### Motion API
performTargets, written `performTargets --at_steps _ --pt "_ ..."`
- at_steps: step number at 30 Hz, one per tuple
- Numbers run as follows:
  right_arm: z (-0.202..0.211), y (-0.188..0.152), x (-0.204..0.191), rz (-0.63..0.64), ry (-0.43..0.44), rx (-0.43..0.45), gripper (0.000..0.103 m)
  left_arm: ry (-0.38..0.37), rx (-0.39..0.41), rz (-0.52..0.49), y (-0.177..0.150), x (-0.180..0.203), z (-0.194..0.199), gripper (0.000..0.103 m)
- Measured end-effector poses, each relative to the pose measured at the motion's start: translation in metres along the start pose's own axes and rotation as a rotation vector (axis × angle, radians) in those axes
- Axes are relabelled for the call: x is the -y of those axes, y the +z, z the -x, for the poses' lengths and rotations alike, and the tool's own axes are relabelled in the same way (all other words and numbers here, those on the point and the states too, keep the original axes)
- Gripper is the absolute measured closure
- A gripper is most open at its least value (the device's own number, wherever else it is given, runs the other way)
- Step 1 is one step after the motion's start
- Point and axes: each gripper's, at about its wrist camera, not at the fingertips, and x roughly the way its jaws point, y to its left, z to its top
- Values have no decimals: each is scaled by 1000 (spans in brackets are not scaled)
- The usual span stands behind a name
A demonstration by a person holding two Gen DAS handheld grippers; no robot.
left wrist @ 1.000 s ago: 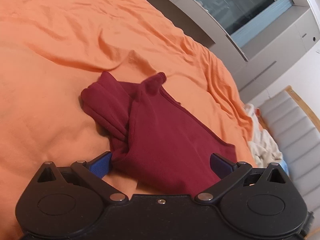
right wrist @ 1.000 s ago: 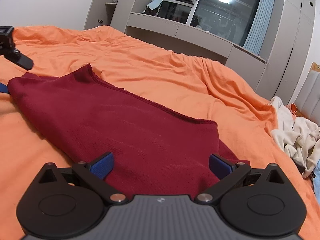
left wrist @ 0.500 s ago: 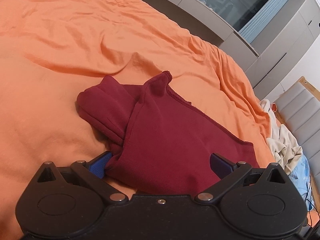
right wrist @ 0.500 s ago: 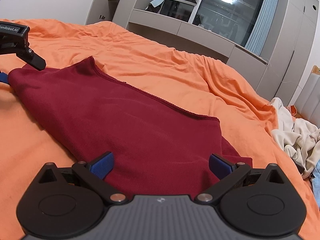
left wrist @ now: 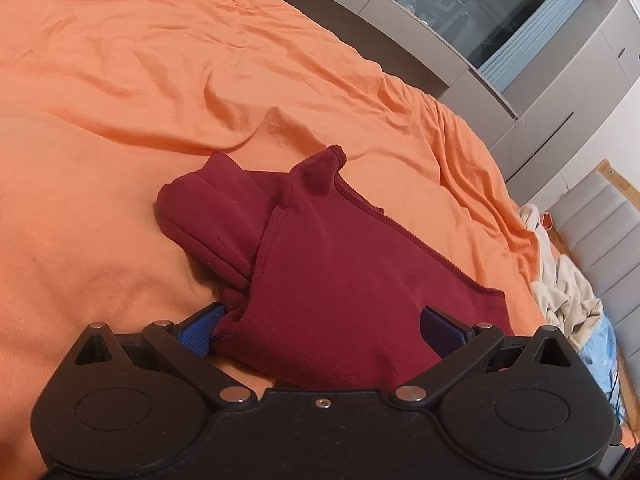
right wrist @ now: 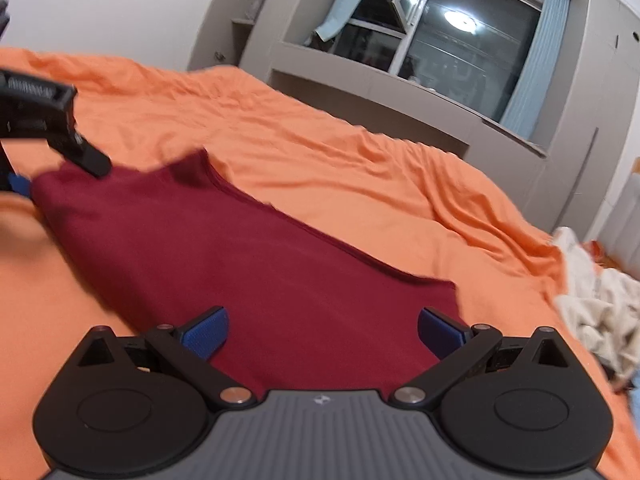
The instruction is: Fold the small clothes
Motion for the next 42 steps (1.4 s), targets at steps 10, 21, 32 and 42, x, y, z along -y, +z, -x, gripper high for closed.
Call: performTargets --at_steps 10,21,32,42 --pt "-17 -3 -4 -61 86 -38 0 31 53 58 1 -11 7 38" --pt "-15 -9 -10 -53 69 -31 0 41 17 98 12 -16 -10 57" --pt "-9 -5 2 -87 86 -46 0 96 77 66 18 -1 -10 84" --pt "17 -11 117 -352 -113 -112 0 -2 127 -399 31 110 -16 85"
